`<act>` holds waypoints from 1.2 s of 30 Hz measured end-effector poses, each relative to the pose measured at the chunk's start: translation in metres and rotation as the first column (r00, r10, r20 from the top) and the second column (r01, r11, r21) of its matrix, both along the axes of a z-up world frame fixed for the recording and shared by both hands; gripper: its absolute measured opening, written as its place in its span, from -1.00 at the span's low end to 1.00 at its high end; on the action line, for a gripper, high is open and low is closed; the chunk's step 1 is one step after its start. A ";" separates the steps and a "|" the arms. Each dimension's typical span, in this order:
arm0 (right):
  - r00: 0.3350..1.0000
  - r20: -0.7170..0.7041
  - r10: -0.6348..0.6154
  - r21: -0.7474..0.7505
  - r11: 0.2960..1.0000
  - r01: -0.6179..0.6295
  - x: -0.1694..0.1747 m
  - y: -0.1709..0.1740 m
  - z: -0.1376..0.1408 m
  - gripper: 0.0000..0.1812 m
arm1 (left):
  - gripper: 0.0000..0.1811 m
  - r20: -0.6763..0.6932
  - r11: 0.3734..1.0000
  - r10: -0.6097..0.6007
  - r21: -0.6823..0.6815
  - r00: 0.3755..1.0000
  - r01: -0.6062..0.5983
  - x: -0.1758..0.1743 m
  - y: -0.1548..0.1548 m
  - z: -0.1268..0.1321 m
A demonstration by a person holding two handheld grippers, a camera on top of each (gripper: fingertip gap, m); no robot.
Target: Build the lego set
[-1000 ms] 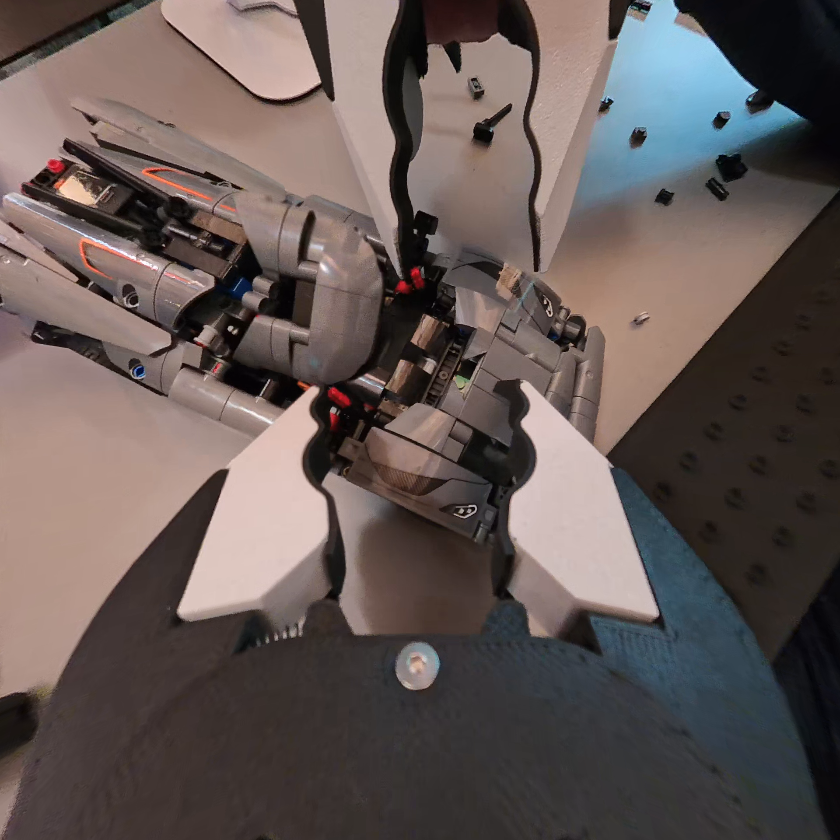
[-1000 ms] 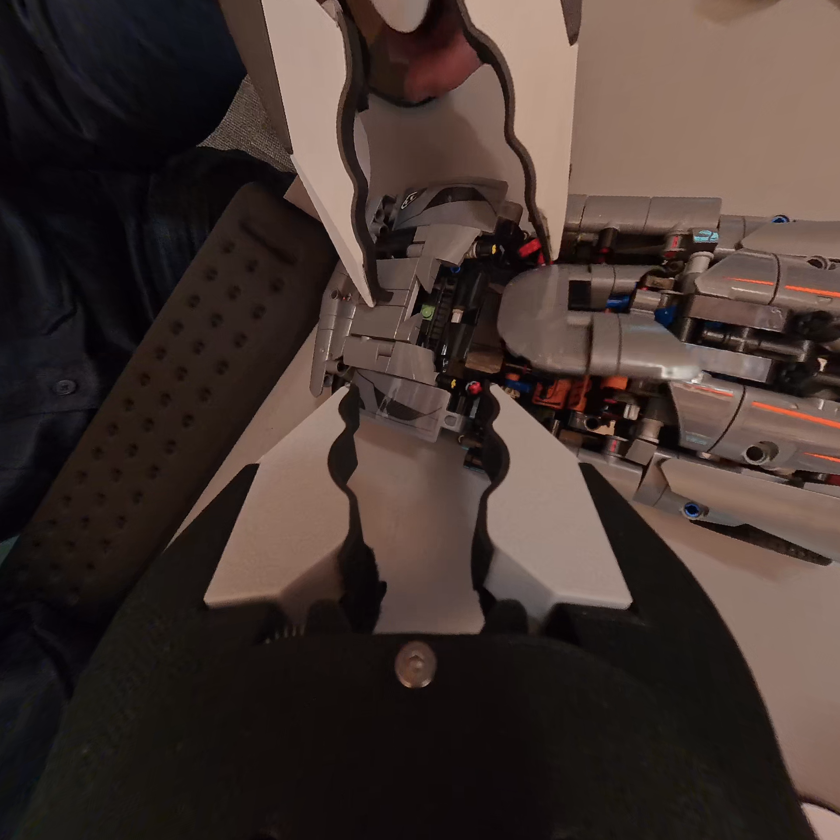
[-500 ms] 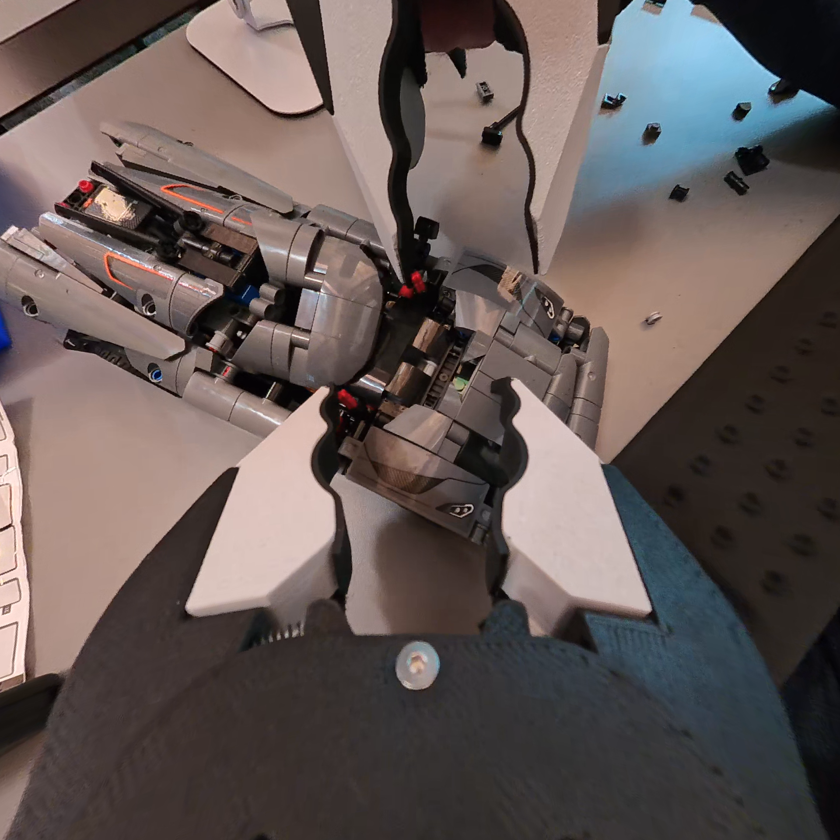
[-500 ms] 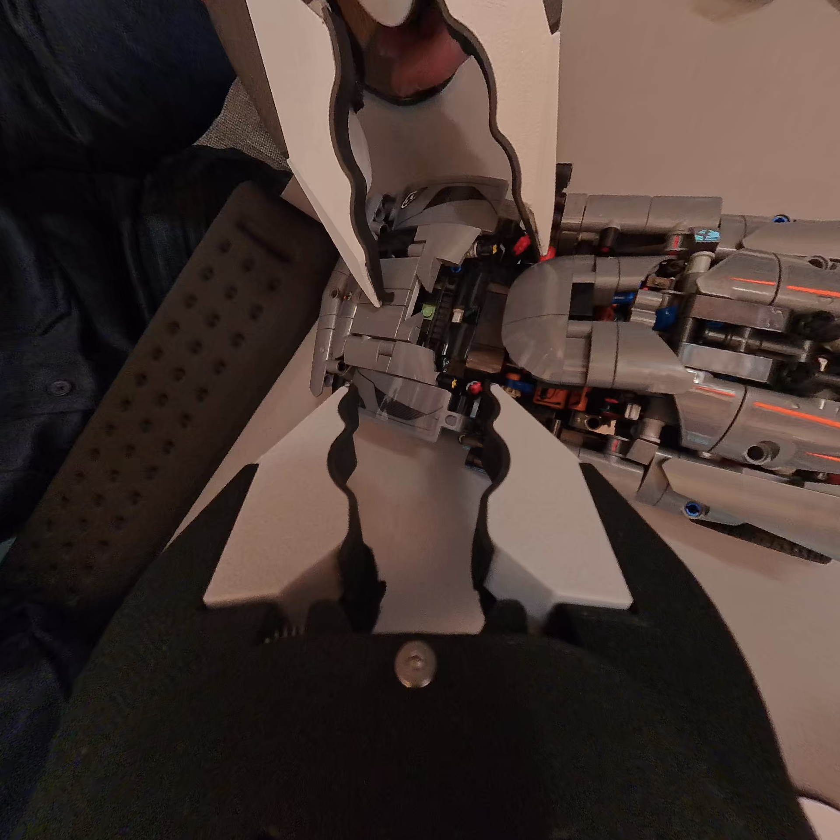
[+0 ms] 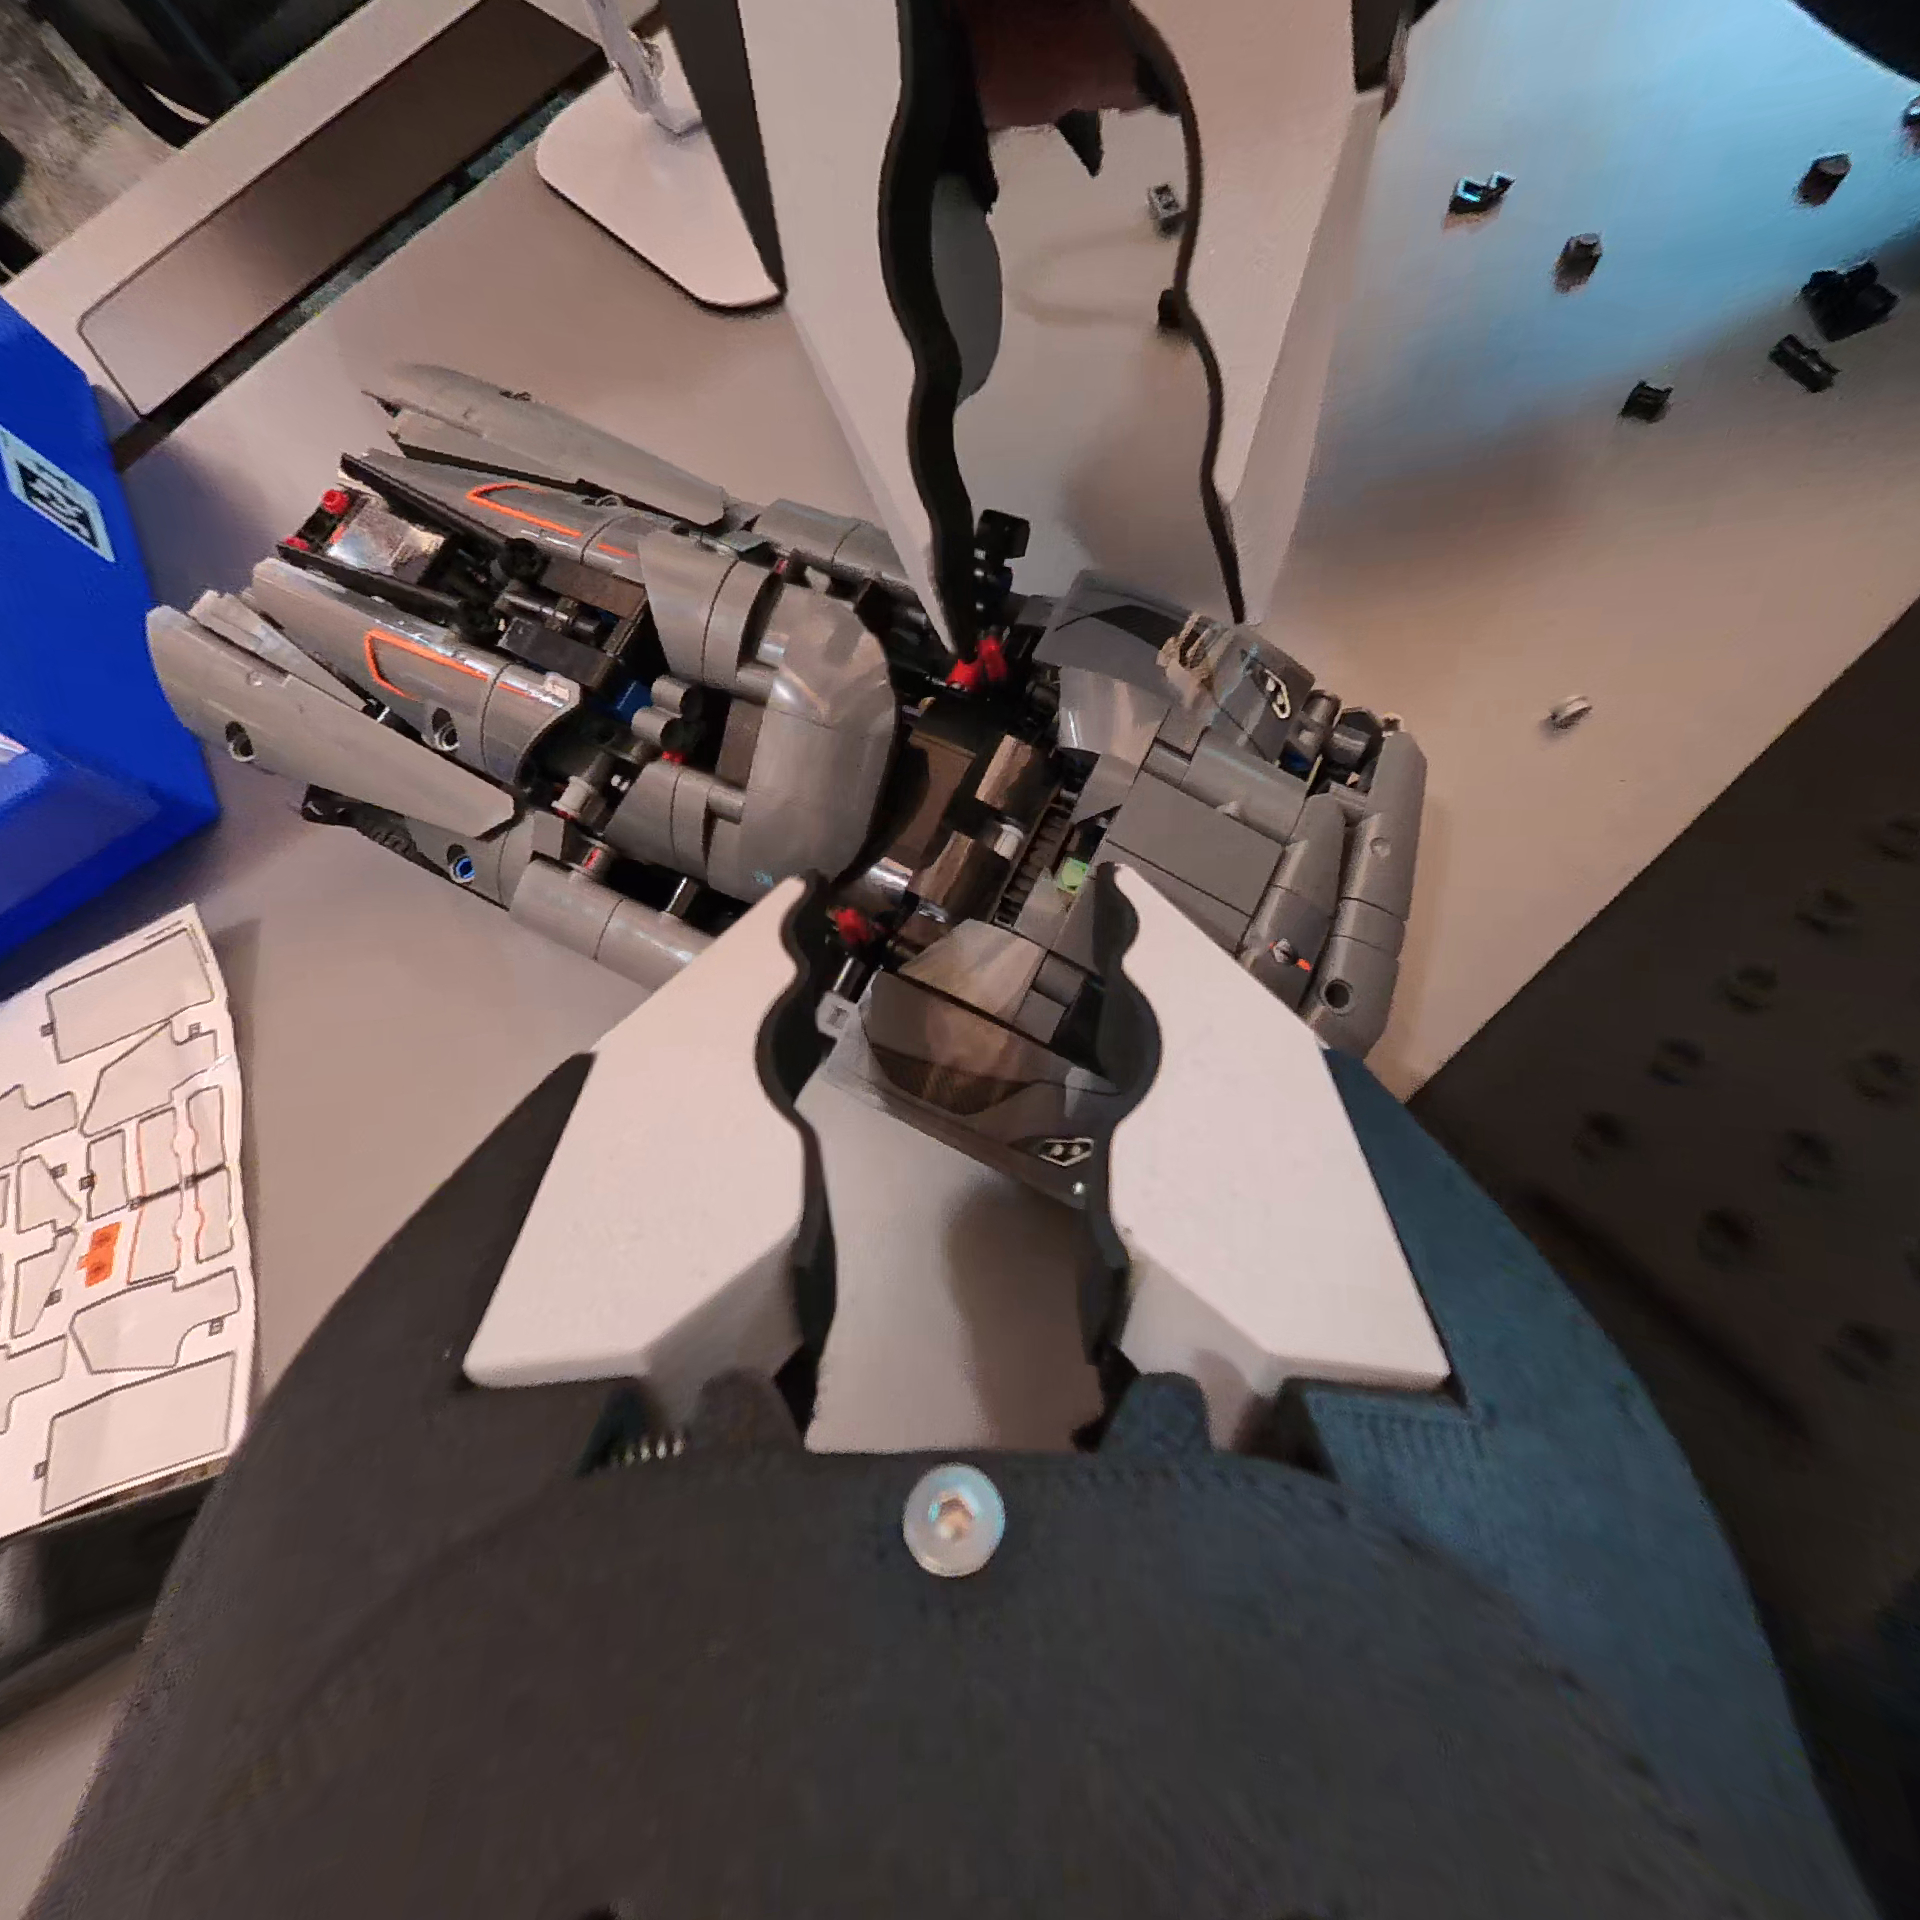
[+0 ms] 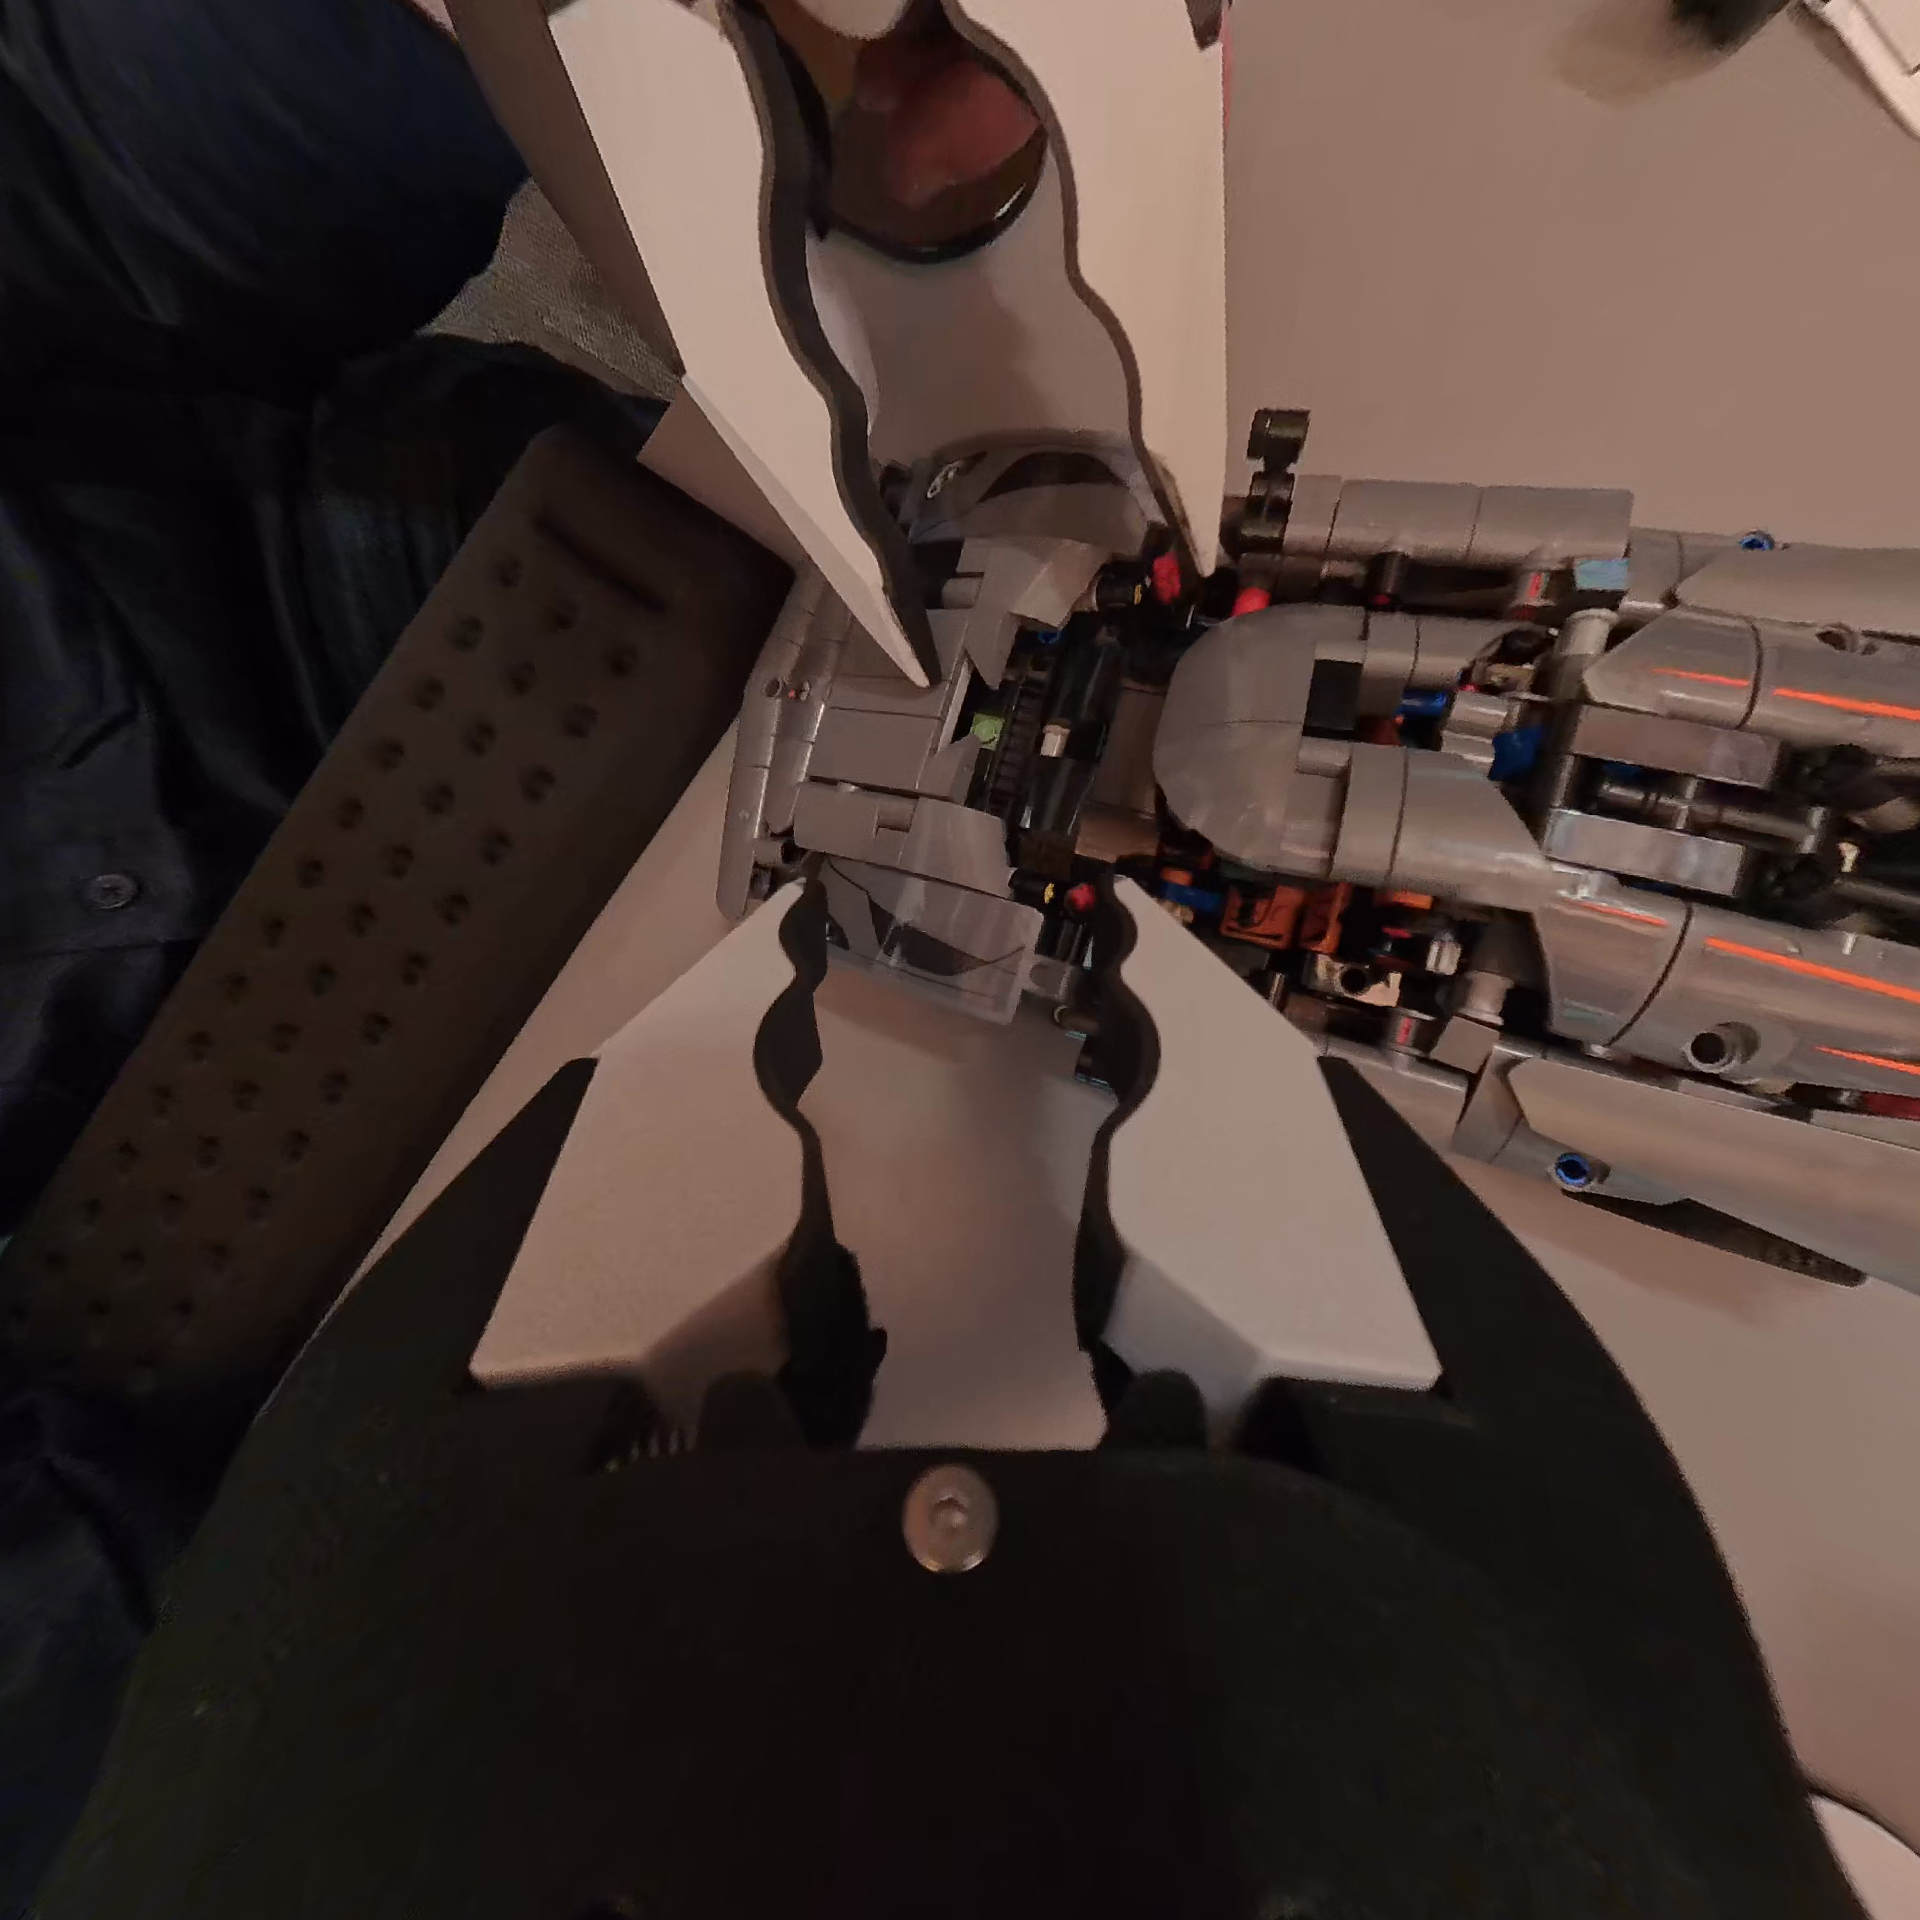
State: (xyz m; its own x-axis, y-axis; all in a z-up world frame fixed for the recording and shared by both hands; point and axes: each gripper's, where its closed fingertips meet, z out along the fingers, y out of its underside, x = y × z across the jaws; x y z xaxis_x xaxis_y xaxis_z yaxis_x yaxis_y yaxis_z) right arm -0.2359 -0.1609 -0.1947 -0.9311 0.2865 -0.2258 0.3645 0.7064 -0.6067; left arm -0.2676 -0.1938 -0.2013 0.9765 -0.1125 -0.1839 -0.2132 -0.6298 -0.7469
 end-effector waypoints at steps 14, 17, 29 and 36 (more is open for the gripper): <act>0.821 -0.444 -0.359 -0.172 0.933 0.315 -0.025 0.001 0.144 -0.11 | -0.43 -0.055 0.985 0.094 0.147 0.994 -0.085 -0.010 -0.029 0.038; 0.798 -0.499 -0.337 -0.037 0.929 0.369 -0.021 0.009 0.125 0.07 | -0.36 -0.046 0.976 0.117 0.190 0.992 -0.107 -0.012 -0.031 0.045; 0.664 -0.460 -0.590 0.024 0.739 0.673 0.000 0.070 0.065 0.24 | -0.23 0.022 0.938 0.207 0.281 0.978 -0.205 -0.022 -0.034 0.044; 0.673 -0.320 -0.667 -0.145 0.737 0.661 -0.009 0.043 0.038 -0.16 | -0.25 0.066 0.958 0.180 0.215 0.981 -0.190 -0.025 -0.021 0.029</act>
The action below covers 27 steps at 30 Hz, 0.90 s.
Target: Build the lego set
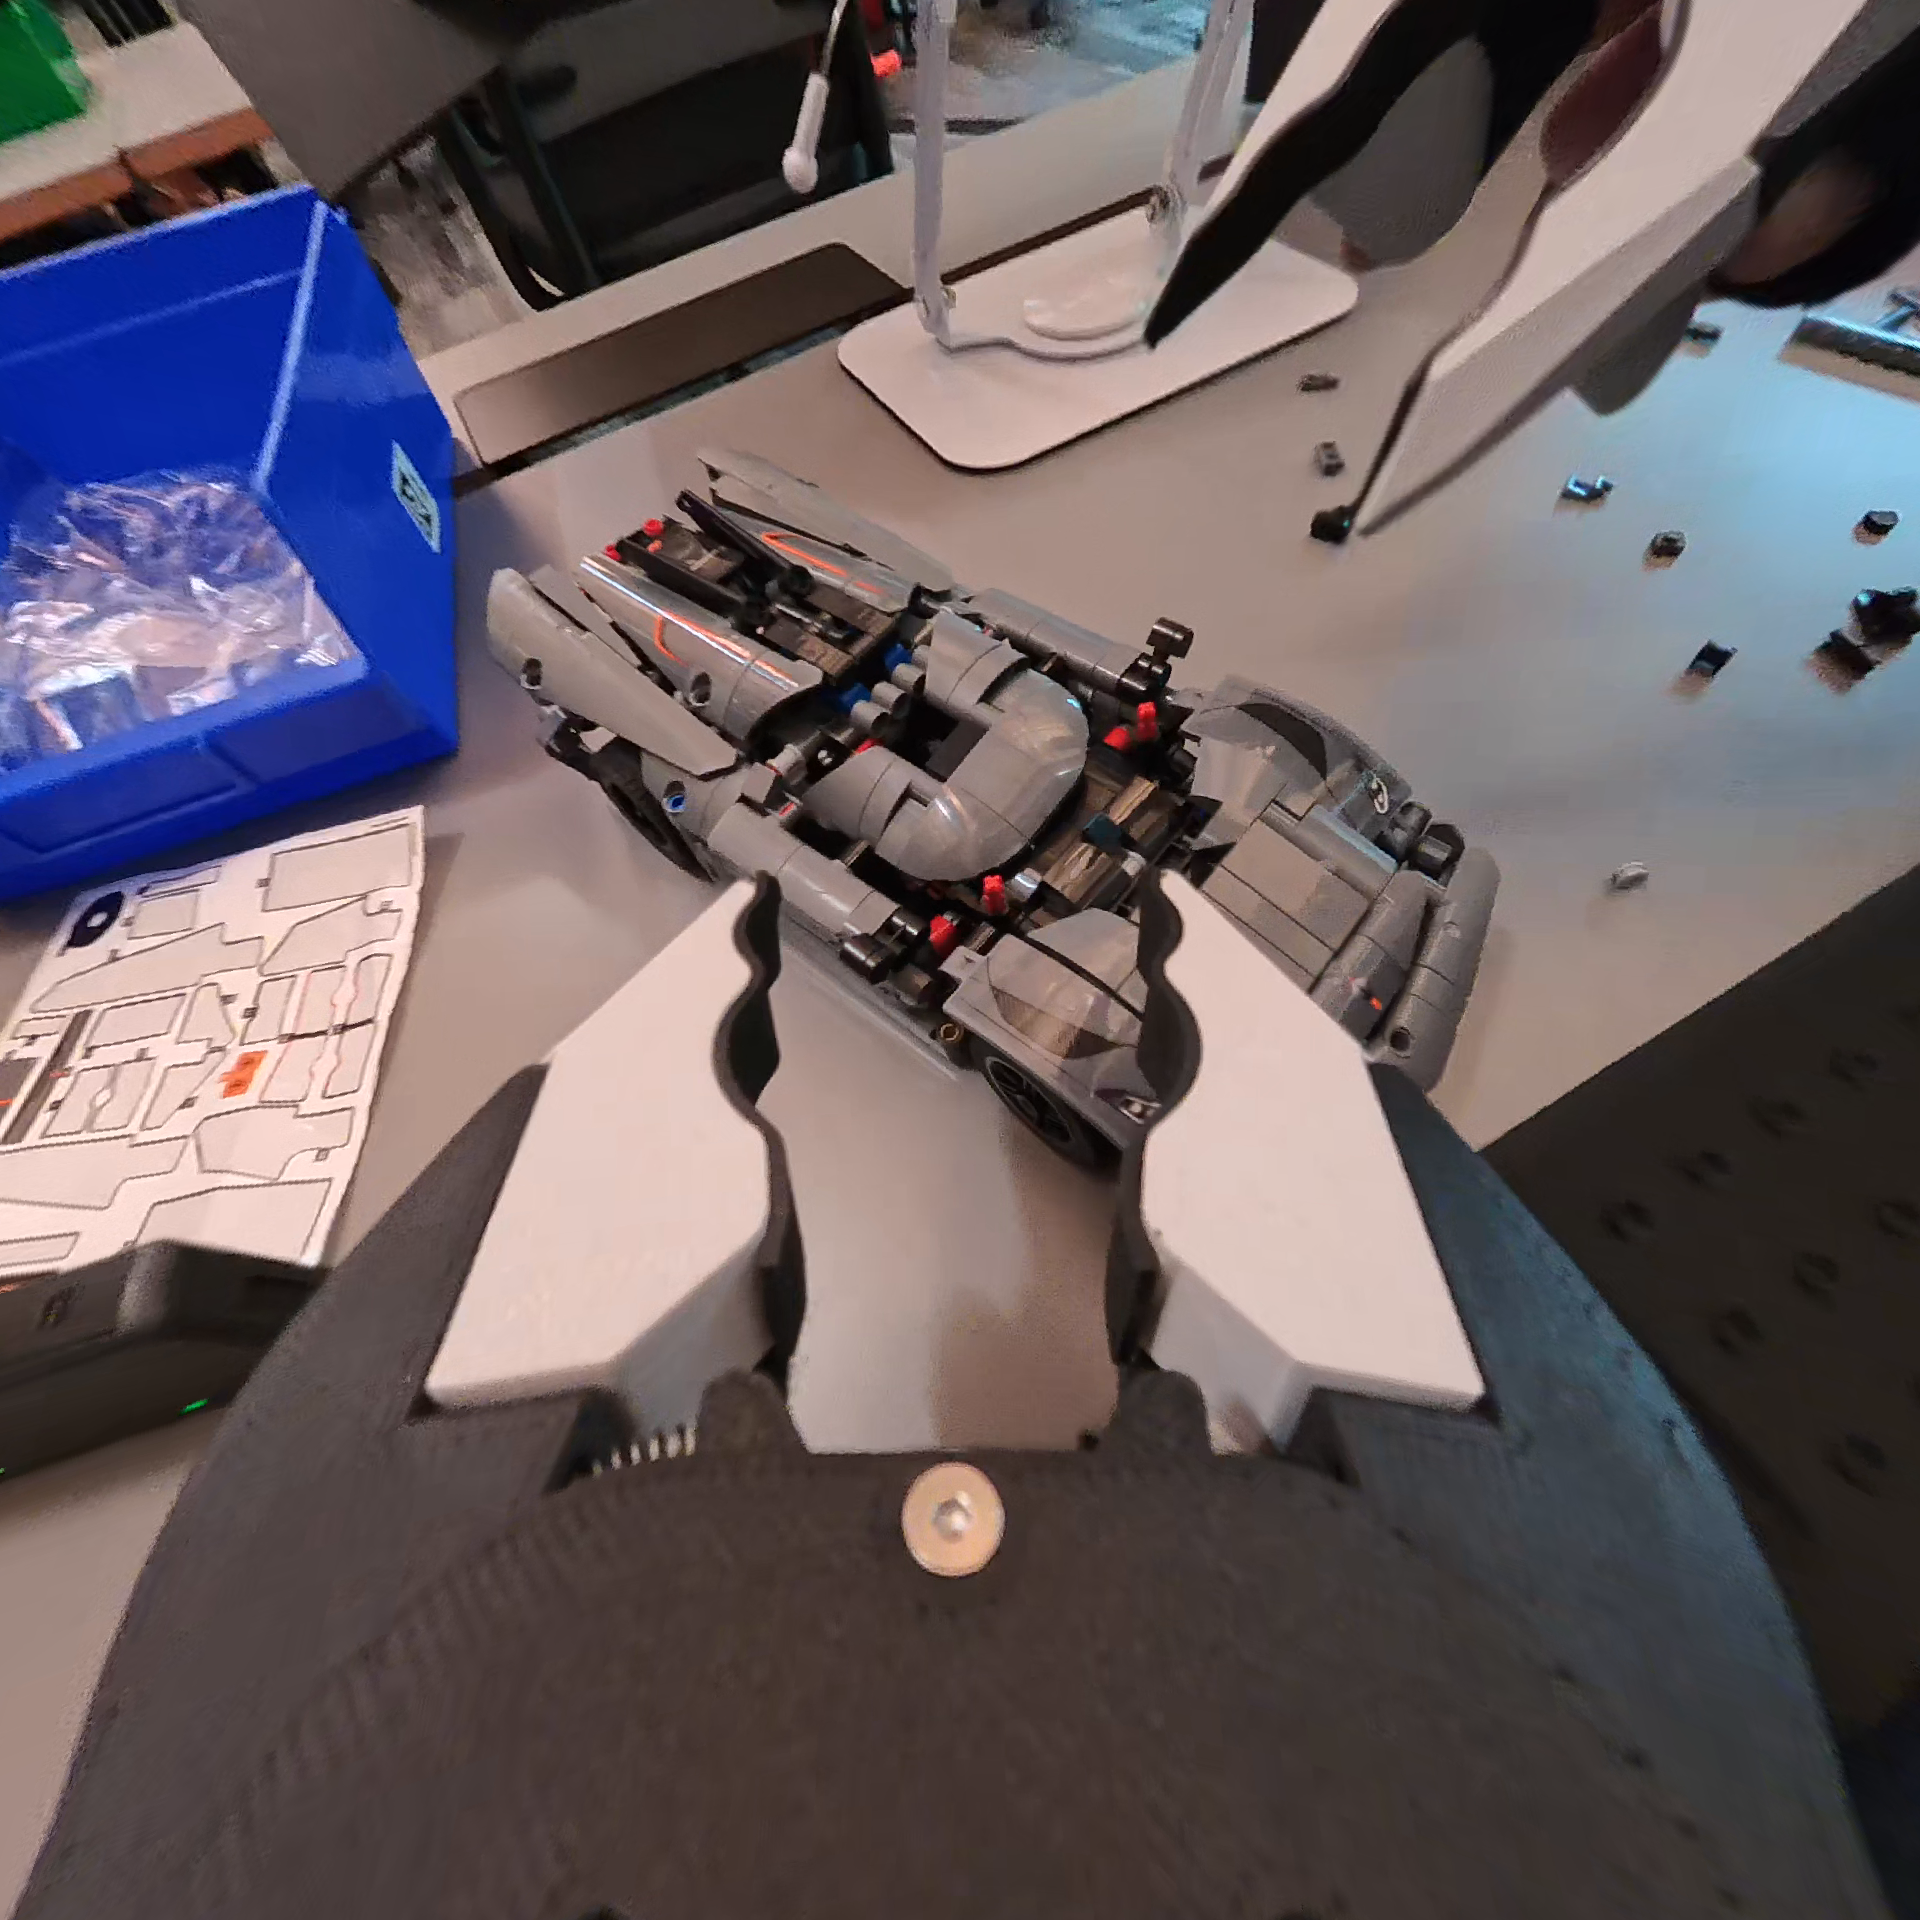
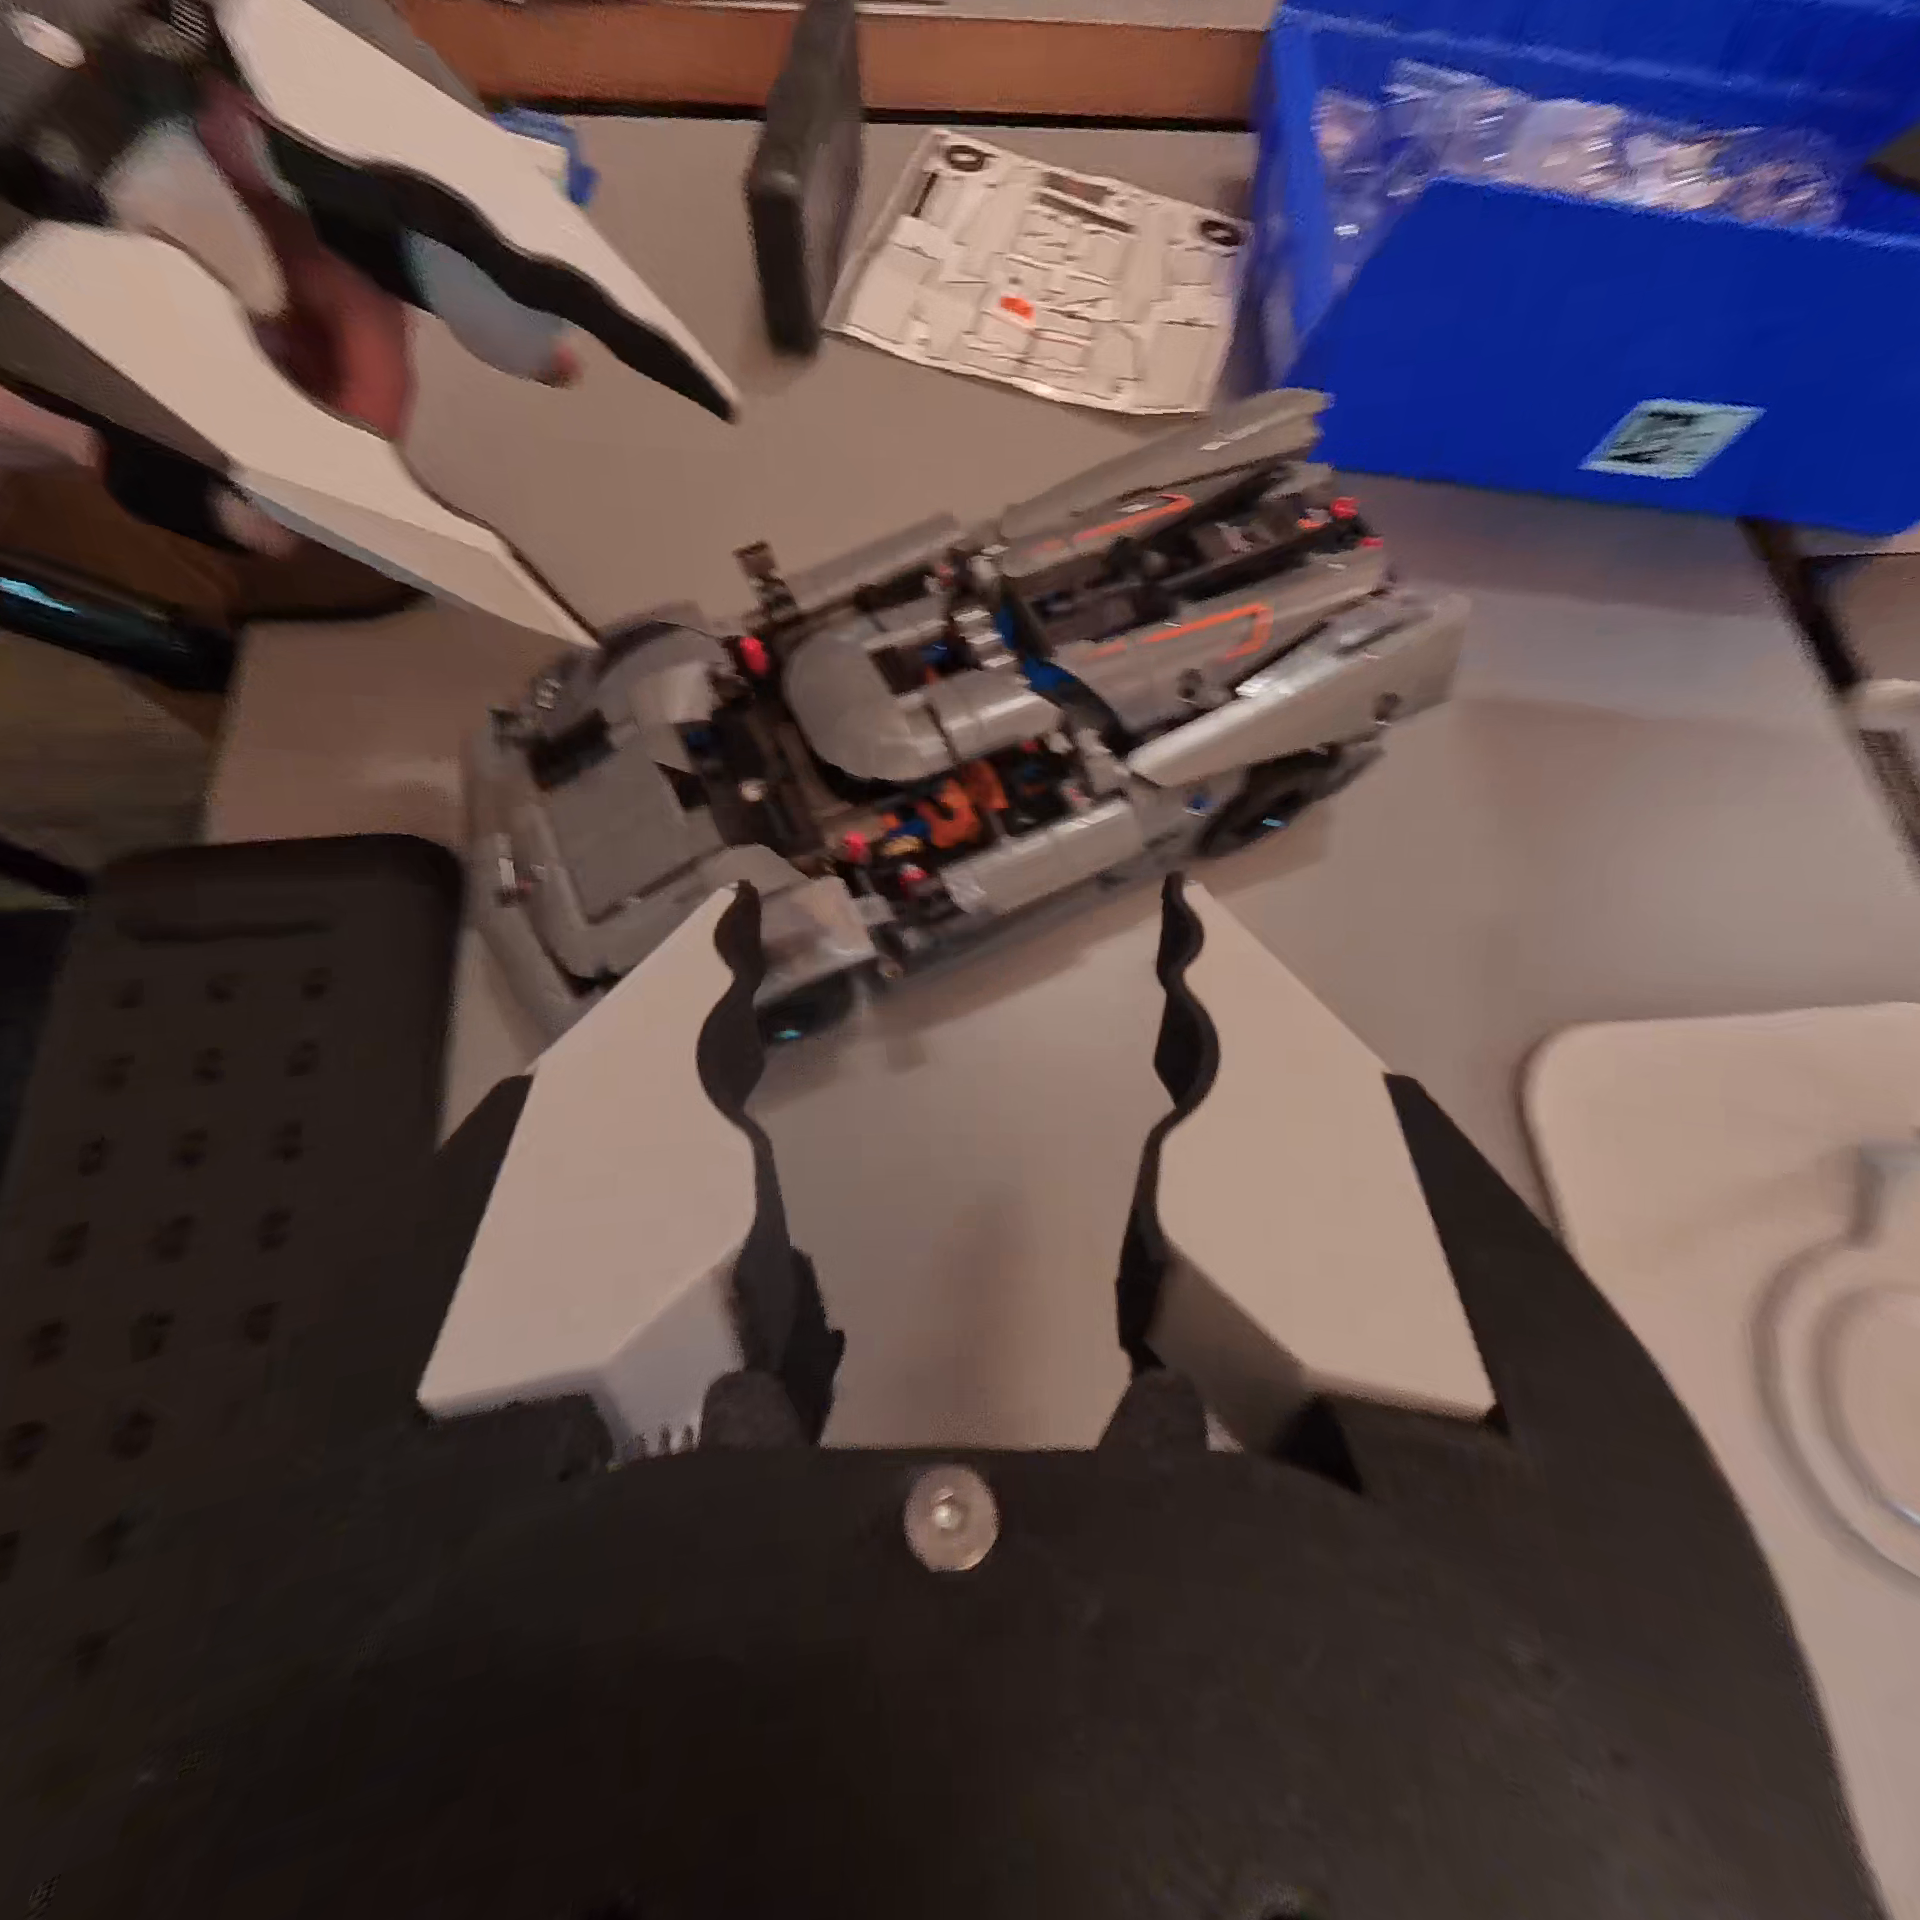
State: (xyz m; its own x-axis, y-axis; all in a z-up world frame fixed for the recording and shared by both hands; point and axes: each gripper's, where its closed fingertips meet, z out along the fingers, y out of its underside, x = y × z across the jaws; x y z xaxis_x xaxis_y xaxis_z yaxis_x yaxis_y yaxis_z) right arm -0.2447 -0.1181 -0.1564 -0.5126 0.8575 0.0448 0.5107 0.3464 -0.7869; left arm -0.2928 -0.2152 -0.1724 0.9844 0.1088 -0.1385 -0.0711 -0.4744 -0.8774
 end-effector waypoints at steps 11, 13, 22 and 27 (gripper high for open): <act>0.997 0.061 -0.058 0.033 0.998 0.056 -0.027 -0.024 -0.038 -0.26 | -0.25 0.185 0.999 0.051 -0.008 0.981 -0.050 -0.015 0.003 -0.017; 0.994 0.063 -0.094 -0.014 0.995 0.095 -0.028 -0.016 -0.039 -0.21 | -0.25 0.276 0.998 0.042 0.024 0.960 -0.050 -0.010 0.003 -0.022; 0.977 0.214 -0.027 -0.242 0.967 0.080 -0.012 -0.023 -0.058 -0.10 | -0.20 0.429 0.999 0.024 0.029 0.903 -0.041 0.004 0.015 -0.038; 0.977 0.211 0.010 -0.306 0.950 0.057 -0.011 -0.022 -0.051 -0.07 | -0.11 0.440 0.996 0.059 0.038 0.896 -0.084 0.006 0.022 -0.036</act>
